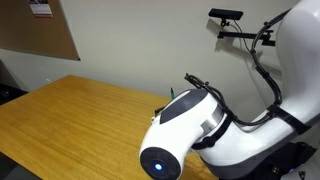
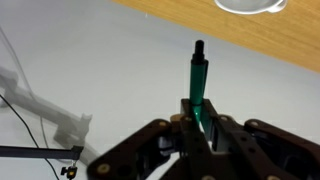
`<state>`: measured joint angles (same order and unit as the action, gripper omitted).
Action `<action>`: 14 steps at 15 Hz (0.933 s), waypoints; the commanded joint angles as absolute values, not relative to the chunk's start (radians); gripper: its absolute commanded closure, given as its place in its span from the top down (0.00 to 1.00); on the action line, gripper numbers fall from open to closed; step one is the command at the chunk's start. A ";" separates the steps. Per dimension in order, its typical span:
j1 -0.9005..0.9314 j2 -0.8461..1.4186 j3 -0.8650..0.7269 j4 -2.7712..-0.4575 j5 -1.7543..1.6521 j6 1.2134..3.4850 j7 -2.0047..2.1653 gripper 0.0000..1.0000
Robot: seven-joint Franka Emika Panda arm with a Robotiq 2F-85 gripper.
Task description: Pick up the pen from the table and put it in the white cup.
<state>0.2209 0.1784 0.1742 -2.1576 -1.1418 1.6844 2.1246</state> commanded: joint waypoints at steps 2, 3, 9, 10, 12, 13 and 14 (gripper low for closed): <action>0.218 0.179 0.179 -2.156 -1.141 1.682 2.124 0.03; 0.214 0.179 0.176 -2.155 -1.148 1.685 2.121 0.03; 0.202 0.178 0.165 -2.143 -1.200 1.700 2.090 0.03; 0.200 0.177 0.165 -2.138 -1.211 1.704 2.083 0.03; 0.198 0.176 0.165 -2.126 -1.236 1.704 2.070 0.03; 0.196 0.172 0.166 -2.120 -1.238 1.706 2.059 0.03; 0.196 0.169 0.166 -2.117 -1.241 1.706 2.053 0.03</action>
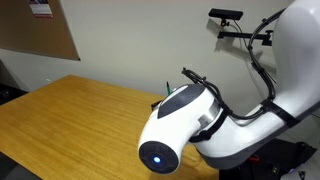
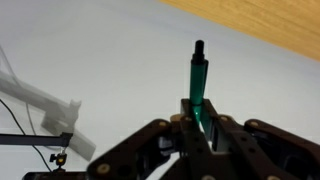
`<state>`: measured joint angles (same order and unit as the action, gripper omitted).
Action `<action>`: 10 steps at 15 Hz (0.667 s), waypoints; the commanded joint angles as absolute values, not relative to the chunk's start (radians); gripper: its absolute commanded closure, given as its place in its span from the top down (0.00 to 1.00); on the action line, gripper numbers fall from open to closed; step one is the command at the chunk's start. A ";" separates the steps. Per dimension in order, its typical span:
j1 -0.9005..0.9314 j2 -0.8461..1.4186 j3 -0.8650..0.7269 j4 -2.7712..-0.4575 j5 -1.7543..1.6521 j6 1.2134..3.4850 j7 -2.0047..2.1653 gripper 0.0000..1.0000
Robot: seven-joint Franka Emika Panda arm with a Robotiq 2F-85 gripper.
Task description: Pick up the pen from the table and put it in the white cup.
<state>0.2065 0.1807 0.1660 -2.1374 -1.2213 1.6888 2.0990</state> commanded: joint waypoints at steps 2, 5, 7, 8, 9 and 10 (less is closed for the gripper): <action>0.197 0.163 0.168 -2.113 -1.238 1.701 2.038 0.03; 0.198 0.152 0.168 -2.118 -1.231 1.685 2.024 0.03; 0.199 0.152 0.167 -2.119 -1.228 1.664 2.023 0.03; 0.199 0.152 0.166 -2.120 -1.228 1.658 2.023 0.03; 0.199 0.153 0.166 -2.120 -1.228 1.652 2.024 0.03; 0.199 0.157 0.164 -2.119 -1.229 1.641 2.024 0.03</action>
<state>0.2046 0.1731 0.1640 -2.1150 -1.2287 1.6748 2.0611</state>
